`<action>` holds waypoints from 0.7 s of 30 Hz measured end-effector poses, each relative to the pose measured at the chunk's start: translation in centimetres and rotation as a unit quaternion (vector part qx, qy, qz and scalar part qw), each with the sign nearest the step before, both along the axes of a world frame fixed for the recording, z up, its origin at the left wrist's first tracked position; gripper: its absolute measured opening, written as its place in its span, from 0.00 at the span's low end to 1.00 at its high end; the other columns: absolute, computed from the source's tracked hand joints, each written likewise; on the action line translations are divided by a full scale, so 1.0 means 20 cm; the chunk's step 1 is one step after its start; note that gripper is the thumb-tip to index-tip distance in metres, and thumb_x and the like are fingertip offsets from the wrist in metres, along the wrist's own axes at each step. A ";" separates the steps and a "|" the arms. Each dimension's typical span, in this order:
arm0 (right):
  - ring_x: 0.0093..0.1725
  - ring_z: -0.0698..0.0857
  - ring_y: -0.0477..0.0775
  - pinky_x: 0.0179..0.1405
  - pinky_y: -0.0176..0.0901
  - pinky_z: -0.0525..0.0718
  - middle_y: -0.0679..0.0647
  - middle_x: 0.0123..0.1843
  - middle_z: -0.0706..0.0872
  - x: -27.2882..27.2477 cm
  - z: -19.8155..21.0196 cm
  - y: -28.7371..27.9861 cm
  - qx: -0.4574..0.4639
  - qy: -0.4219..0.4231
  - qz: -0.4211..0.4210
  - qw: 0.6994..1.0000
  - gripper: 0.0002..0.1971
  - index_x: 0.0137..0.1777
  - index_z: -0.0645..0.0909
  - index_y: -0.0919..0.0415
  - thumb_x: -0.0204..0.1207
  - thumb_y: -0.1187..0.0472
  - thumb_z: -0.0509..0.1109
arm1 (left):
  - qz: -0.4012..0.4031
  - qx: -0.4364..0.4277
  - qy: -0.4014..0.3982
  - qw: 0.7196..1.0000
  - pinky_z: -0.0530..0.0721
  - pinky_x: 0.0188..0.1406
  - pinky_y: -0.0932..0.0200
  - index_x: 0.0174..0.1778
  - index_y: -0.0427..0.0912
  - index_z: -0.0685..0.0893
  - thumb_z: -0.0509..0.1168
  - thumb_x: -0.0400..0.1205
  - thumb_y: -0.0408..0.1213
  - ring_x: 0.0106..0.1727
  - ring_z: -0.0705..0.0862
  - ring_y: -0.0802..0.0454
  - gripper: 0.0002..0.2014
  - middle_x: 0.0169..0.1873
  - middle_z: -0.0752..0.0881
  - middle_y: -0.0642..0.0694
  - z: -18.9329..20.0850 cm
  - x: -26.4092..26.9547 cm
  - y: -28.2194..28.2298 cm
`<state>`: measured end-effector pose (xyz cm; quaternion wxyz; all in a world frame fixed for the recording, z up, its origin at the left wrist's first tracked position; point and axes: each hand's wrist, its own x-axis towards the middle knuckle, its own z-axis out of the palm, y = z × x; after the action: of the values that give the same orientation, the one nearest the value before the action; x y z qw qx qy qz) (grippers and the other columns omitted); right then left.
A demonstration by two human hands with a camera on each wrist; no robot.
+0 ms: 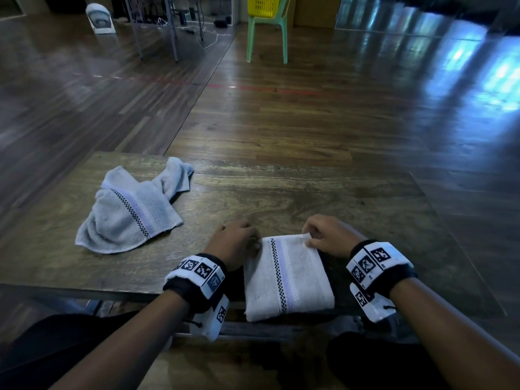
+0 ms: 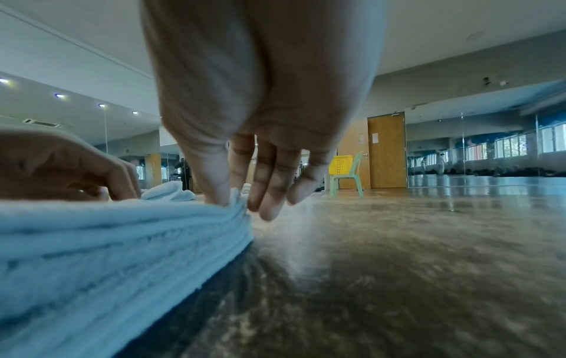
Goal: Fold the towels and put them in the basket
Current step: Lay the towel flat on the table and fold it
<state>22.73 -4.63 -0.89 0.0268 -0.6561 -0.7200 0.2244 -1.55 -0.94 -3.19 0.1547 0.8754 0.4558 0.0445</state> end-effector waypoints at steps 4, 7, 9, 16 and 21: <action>0.41 0.80 0.49 0.42 0.47 0.81 0.46 0.42 0.79 0.00 -0.01 0.01 0.036 0.007 0.018 0.999 0.04 0.44 0.77 0.52 0.75 0.59 0.70 | 0.007 0.014 -0.029 0.999 0.74 0.52 0.55 0.47 0.48 0.83 0.64 0.80 0.42 0.54 0.82 0.49 0.05 0.51 0.84 0.52 -0.02 0.02 0.03; 0.36 0.78 0.47 0.39 0.48 0.81 0.43 0.37 0.77 0.00 -0.02 0.02 0.049 0.022 0.036 0.998 0.06 0.40 0.75 0.53 0.73 0.63 0.69 | 0.014 0.023 -0.039 0.999 0.73 0.42 0.58 0.44 0.49 0.83 0.65 0.78 0.41 0.49 0.83 0.49 0.03 0.47 0.86 0.51 -0.02 0.03 0.05; 0.36 0.80 0.51 0.38 0.49 0.81 0.48 0.37 0.80 0.00 -0.03 0.03 0.052 0.034 0.036 0.997 0.07 0.38 0.75 0.53 0.72 0.65 0.69 | 0.020 0.025 -0.046 0.998 0.70 0.39 0.61 0.44 0.50 0.83 0.65 0.78 0.39 0.48 0.83 0.50 0.03 0.46 0.87 0.52 -0.02 0.03 0.05; 0.38 0.83 0.57 0.39 0.49 0.82 0.51 0.37 0.83 0.02 -0.05 0.04 0.066 0.080 0.016 0.994 0.07 0.38 0.73 0.55 0.73 0.68 0.67 | 0.024 0.042 -0.040 0.998 0.69 0.44 0.58 0.46 0.52 0.81 0.62 0.79 0.38 0.47 0.84 0.49 0.04 0.44 0.88 0.52 -0.03 0.03 0.06; 0.47 0.84 0.54 0.46 0.51 0.83 0.50 0.47 0.84 -0.01 -0.08 0.04 0.088 0.023 0.020 0.996 0.06 0.42 0.83 0.54 0.75 0.65 0.66 | 0.050 0.054 0.000 0.997 0.63 0.55 0.55 0.46 0.53 0.77 0.58 0.82 0.43 0.49 0.83 0.50 0.03 0.44 0.87 0.52 -0.04 0.05 0.06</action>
<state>22.57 -3.88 -2.45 0.0971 -0.6315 -0.7489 0.1756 -0.50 0.17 -3.99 0.1047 0.8584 0.4962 0.0771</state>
